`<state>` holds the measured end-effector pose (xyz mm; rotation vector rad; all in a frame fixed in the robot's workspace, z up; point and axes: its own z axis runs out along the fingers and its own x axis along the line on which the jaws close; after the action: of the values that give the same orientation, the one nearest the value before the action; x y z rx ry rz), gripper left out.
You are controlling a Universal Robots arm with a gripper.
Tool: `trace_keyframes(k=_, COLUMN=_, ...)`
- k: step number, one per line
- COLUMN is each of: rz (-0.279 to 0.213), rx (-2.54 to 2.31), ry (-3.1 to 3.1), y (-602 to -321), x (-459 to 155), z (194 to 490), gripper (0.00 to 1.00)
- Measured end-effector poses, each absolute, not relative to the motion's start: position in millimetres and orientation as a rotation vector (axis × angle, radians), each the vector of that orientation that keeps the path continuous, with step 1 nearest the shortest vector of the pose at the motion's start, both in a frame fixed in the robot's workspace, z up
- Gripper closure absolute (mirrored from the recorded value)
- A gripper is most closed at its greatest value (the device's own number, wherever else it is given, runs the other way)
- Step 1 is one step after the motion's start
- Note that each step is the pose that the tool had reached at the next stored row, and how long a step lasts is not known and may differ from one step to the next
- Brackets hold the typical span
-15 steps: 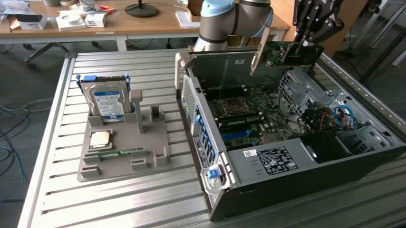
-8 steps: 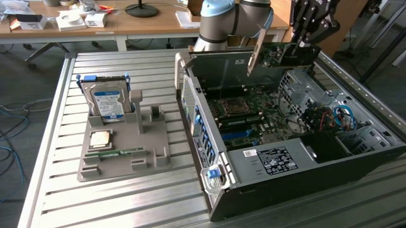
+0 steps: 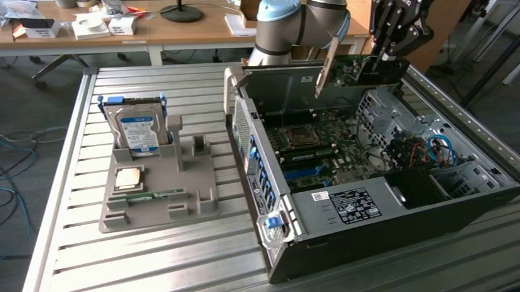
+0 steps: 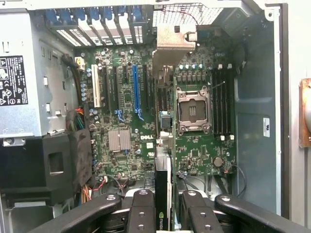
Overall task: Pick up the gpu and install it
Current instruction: 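Insert the gpu into the slot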
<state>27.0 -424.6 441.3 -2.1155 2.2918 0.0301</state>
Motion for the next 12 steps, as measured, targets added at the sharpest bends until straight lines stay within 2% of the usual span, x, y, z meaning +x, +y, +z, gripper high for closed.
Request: trace_keyframes(k=12, rz=0.033, rx=-2.115, ry=2.291, y=-425, x=26, z=428, gripper=0.74)
